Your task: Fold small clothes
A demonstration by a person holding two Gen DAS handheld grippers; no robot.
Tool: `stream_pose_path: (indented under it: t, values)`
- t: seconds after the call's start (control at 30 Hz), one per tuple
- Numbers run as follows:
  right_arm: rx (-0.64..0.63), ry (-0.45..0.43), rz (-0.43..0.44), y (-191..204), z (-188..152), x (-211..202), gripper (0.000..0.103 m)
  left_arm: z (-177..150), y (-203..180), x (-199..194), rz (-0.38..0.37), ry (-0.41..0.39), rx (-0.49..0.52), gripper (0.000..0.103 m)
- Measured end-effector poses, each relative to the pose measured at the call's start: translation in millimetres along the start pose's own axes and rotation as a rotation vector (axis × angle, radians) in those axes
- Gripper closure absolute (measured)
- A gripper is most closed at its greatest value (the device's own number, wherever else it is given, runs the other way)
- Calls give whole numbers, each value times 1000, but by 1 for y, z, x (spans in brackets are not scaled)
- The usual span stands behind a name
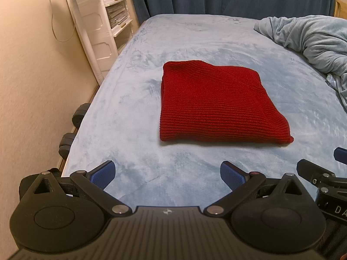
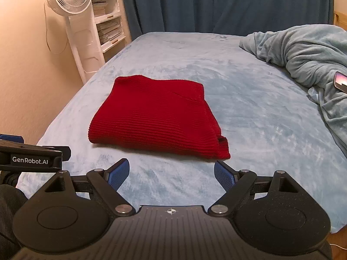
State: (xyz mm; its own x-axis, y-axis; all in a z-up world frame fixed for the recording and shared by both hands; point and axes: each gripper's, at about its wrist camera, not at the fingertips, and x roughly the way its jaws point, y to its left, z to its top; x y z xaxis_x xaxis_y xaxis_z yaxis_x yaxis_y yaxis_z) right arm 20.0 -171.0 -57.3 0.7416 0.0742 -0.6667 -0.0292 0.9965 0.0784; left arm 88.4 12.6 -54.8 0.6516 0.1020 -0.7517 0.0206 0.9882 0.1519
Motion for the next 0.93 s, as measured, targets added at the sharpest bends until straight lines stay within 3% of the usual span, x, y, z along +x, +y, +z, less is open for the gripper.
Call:
stream_pose_path:
  t: [0.83,0.93]
  values:
    - [-8,13,18,3,1,3,17,-3,4,9,-14,22,2,0]
    - [-6,23,22,1,1,3,12,-3,4,10,-21,27,7,0]
